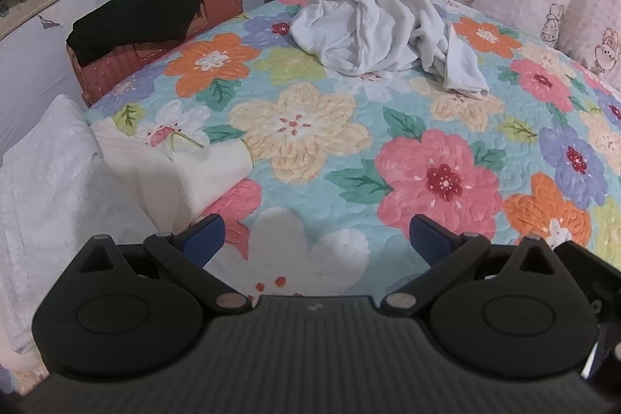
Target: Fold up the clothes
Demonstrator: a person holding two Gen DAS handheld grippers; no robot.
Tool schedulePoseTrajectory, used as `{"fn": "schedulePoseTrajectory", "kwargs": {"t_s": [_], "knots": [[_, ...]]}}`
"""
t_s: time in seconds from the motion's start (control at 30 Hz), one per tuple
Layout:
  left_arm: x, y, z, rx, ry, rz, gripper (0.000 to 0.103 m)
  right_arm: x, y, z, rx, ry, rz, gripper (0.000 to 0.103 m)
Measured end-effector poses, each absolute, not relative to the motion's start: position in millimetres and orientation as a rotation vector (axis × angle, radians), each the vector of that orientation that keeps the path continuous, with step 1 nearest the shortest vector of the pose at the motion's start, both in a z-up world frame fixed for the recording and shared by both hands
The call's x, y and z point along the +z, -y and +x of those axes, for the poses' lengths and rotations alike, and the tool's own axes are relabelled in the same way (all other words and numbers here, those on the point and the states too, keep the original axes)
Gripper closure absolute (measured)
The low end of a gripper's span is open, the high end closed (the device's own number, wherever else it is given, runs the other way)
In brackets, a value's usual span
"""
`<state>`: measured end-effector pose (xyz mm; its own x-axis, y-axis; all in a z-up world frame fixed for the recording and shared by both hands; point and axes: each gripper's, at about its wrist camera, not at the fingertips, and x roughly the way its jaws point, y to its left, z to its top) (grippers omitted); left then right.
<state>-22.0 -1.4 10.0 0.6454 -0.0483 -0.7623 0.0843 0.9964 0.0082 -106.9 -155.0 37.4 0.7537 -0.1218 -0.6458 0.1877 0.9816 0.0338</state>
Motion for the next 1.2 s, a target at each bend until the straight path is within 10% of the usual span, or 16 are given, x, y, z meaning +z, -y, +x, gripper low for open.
{"fn": "schedulePoseTrajectory", "kwargs": {"t_s": [1.2], "knots": [[-19.2, -22.0, 26.5, -0.056, -0.848, -0.110, 0.001, -34.3, 190.5, -89.7, -0.094, -0.683, 0.234, 0.000]]}}
